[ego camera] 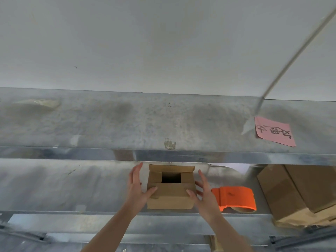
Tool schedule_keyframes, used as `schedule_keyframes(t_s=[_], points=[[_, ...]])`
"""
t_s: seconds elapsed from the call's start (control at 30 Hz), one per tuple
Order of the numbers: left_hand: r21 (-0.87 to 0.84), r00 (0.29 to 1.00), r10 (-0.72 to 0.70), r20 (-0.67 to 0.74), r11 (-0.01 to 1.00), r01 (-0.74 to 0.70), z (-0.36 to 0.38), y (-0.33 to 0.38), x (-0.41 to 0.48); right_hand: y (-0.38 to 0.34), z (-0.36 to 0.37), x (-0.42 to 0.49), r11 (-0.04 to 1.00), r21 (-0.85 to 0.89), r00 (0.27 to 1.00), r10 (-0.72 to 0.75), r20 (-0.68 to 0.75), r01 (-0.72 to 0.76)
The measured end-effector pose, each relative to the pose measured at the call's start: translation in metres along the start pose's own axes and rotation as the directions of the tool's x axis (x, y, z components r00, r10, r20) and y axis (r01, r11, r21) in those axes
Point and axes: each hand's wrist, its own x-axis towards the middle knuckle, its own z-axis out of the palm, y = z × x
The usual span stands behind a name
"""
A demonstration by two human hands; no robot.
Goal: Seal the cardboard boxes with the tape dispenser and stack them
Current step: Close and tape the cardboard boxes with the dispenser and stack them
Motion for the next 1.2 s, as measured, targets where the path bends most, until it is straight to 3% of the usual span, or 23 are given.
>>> schedule_keyframes(t_s=[0.1,0.2,0.37,0.47,0.63,0.8,0.97,1.2], points=[[0.196,0.975,0.131,0.179,0.966,-0.166,-0.007,0.006,0.011,0.001,0.002,-0.001,1.0,-0.013,1.0,-0.015,-0.011,0.015],[0.222,0.891,0.273,0.363,0.903,-0.367,-0.017,0.004,0.017,0.001,0.0,-0.008,0.998,-0.047,0.999,-0.031,-0.011,0.03],[0.386,0.829,0.404,0.387,0.745,-0.544,-0.019,-0.016,0.01,0.012,-0.04,-0.024,0.955,-0.267,0.99,-0.142,-0.023,0.131],[0.387,0.84,0.358,0.407,0.766,-0.514,-0.013,-0.02,0.001,0.025,-0.078,-0.031,0.913,-0.369,0.97,-0.225,-0.093,0.177],[0.406,0.845,0.318,0.43,0.768,-0.496,-0.012,-0.023,-0.004,0.052,-0.138,-0.023,0.872,-0.472,0.958,-0.231,-0.171,0.127],[0.446,0.91,0.305,0.28,0.799,-0.405,0.006,-0.018,-0.019,0.071,-0.172,-0.005,0.809,-0.583,0.993,-0.11,-0.035,0.069],[0.423,0.916,0.259,0.306,0.825,-0.374,0.005,-0.016,-0.014,0.079,-0.185,0.009,0.855,-0.509,0.992,-0.047,0.114,0.099],[0.455,0.929,0.247,0.277,0.817,-0.353,0.005,-0.014,-0.016,0.088,-0.193,0.002,0.818,-0.54,0.967,-0.073,0.244,0.198]])
